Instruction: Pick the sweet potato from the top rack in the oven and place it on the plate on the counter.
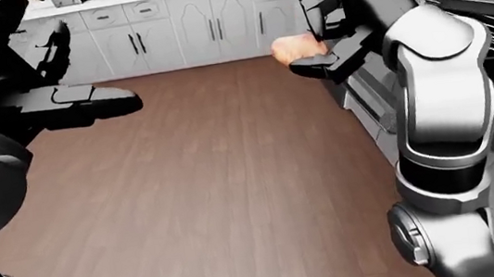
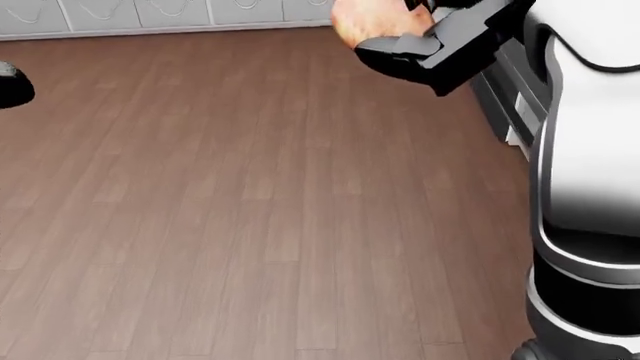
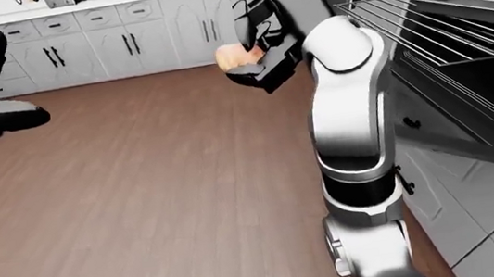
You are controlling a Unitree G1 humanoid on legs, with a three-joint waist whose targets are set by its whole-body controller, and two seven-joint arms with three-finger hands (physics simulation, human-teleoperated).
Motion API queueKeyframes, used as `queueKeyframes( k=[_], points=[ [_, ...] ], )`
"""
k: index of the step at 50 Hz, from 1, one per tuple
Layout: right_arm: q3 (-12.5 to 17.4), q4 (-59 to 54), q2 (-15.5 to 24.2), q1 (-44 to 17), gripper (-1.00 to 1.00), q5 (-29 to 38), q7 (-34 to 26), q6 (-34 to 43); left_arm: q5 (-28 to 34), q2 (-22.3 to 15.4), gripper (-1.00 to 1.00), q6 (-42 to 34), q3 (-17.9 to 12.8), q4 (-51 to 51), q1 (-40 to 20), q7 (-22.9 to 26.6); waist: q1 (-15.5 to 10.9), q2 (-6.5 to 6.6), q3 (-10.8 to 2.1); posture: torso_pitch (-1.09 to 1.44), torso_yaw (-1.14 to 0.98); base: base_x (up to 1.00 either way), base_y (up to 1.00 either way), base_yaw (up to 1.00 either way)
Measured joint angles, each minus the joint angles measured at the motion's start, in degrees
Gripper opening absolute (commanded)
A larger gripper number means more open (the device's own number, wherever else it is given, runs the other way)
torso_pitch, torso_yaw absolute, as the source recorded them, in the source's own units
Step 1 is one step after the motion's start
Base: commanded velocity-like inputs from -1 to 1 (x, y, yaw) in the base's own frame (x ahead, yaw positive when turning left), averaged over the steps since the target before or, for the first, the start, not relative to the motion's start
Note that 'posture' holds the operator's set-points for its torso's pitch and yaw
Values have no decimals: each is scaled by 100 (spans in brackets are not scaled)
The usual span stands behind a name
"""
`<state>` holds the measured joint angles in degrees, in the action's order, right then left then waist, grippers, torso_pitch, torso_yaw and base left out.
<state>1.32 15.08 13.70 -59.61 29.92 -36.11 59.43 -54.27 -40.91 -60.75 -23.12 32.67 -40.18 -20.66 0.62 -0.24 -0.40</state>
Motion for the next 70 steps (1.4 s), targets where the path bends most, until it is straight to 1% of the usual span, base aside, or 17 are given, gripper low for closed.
queueKeyframes(
  k=[6, 13, 16, 18, 20, 22, 25, 34, 38, 40, 42, 45, 49, 62, 64, 66, 70],
  points=[
    [-51, 55, -71, -95, -100, 46, -3, 46, 4, -48, 100, 33, -93, -19, 23, 29, -18, 3, -84, -14, 0, 32, 19, 12],
    [26, 39, -93, -180, -100, 92, 82, 41, 14, -96, 100, 155, -158, -15, 76, 98, -63, 334, -166, -14, 0, 32, 23, 59],
    [-156, 54, -112, -53, -100, -35, -20, 45, 66, -68, 100, 99, -228, -30, 121, 3, -239, 159, -30, -14, 0, 32, 78, 0],
    [-124, 32, -99, -3, -100, -56, -68, 132, 3, -70, 100, 54, -163, 26, 110, -13, -278, 108, -119, -14, 0, 32, 39, 40],
    [12, 21, -34, -64, -100, -10, -34, 196, -83, -77, 100, 68, -59, 38, 1, 14, -348, 426, -198, -14, 0, 32, 40, 41],
    [-55, 44, -142, -91, -100, 2, 26, 156, -78, -83, 100, 71, -175, -23, 169, -5, -420, 483, -22, -14, 0, 31, 72, 0],
    [-149, 90, -139, -42, -100, -100, -3, 97, -1, -106, 100, 42, -185, -97, 141, -62, -326, 584, -53, -14, 0, 32, 55, 0],
    [-18, 200, -49, -77, -100, 2, 63, 102, -106, -129, 100, 133, -156, 25, 65, -38, -67, 420, -83, -14, 0, 32, 38, 0],
    [4, 148, -39, 113, -100, -17, 41, 125, -86, -25, 100, 124, -18, 16, 175, -24, 41, 310, 174, -14, 0, 32, 15, 0],
    [29, 35, -30, 159, -100, -23, 28, 208, -149, -59, 100, 18, 27, 6, 140, -10, 79, 175, 66, -14, 0, 29, 0, 0],
    [33, 61, -14, 54, -100, -42, 38, 212, -170, -100, 100, 6, -72, 25, 67, -37, 116, 233, -73, -14, 0, 25, 0, 0],
    [31, 256, -29, -49, -100, -83, 83, 76, -146, -143, 100, 81, -216, 77, 51, -110, -23, 463, -49, -14, 0, 24, 0, 0],
    [-138, 144, -67, 97, -100, -196, 10, 146, -136, -147, 100, 9, -187, -40, 114, -181, -120, 554, -38, -14, 0, 30, 0, 0],
    [-10, 311, -49, 37, -100, -305, 165, 155, -95, -152, 100, 144, -233, 58, 115, -139, -147, 7, -221, -14, 0, 38, -2, -15],
    [26, 290, -13, 179, -100, -336, 185, 192, -100, -58, 100, 137, -135, 85, 163, -131, 6, 142, -66, -14, 0, 29, 0, -56],
    [104, 201, 48, 254, -100, -317, 211, 303, -182, -47, 100, 55, 2, 83, 134, -94, 101, 74, 33, -14, 0, 29, 0, -57],
    [151, 263, 84, 202, -100, -277, 296, 324, -266, -92, 100, 35, -62, 139, 126, -77, 145, 273, -79, -14, 0, 29, 0, -54]
  ],
)
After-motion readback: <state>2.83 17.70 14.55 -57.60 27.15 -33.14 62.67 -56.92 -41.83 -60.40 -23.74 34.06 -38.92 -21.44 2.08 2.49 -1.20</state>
